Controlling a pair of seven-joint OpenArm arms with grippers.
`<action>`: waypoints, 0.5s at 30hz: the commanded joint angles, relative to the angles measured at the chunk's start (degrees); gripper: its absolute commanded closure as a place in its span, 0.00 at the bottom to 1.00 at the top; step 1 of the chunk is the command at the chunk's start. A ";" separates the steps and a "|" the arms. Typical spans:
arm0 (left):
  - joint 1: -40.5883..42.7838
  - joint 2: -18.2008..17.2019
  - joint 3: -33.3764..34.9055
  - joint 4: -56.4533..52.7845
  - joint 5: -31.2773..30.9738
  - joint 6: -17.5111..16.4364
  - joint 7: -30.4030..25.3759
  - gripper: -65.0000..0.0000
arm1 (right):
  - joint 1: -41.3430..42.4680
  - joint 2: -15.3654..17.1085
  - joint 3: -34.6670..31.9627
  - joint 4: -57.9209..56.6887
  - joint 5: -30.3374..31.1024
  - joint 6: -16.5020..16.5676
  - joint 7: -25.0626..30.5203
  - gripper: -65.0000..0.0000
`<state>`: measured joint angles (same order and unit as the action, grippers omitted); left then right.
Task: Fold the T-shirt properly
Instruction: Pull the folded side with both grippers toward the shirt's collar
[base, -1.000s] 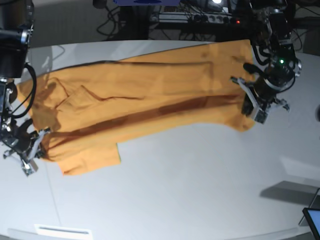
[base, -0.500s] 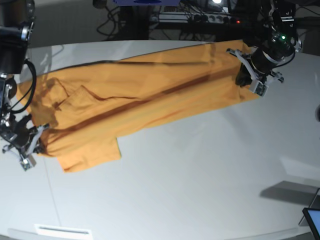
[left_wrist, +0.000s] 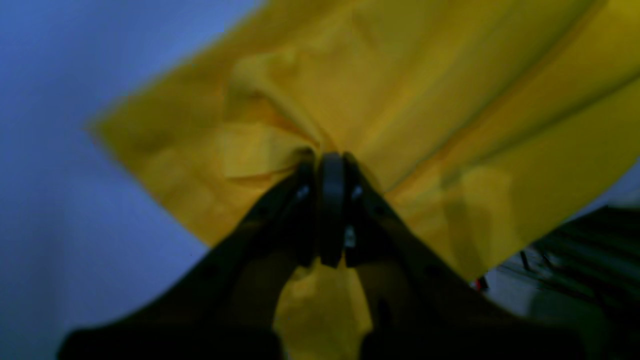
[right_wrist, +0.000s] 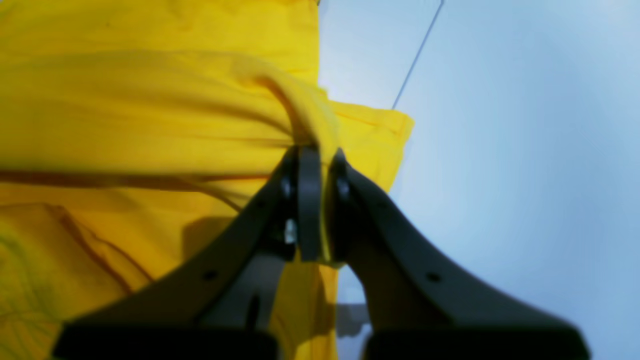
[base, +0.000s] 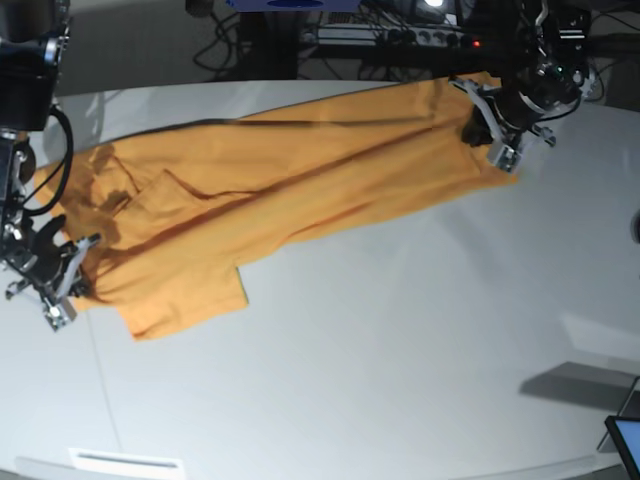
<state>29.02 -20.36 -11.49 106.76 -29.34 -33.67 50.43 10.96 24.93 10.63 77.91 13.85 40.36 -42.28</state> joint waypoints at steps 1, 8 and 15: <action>-0.49 -1.13 0.54 -0.87 0.29 0.22 -0.28 1.00 | 0.42 1.31 0.49 0.46 0.00 -0.36 0.92 0.97; -1.81 -1.22 1.33 -5.79 0.29 0.22 -0.46 1.00 | -0.54 1.14 0.75 0.90 -4.84 -0.36 0.83 0.77; -3.04 -1.22 1.42 -6.14 0.29 0.22 -0.46 1.00 | -0.72 0.26 9.98 4.42 -4.57 -0.36 0.66 0.39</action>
<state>25.71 -21.26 -10.11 100.95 -31.33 -34.06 47.20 9.19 24.69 20.67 81.28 8.60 39.77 -42.52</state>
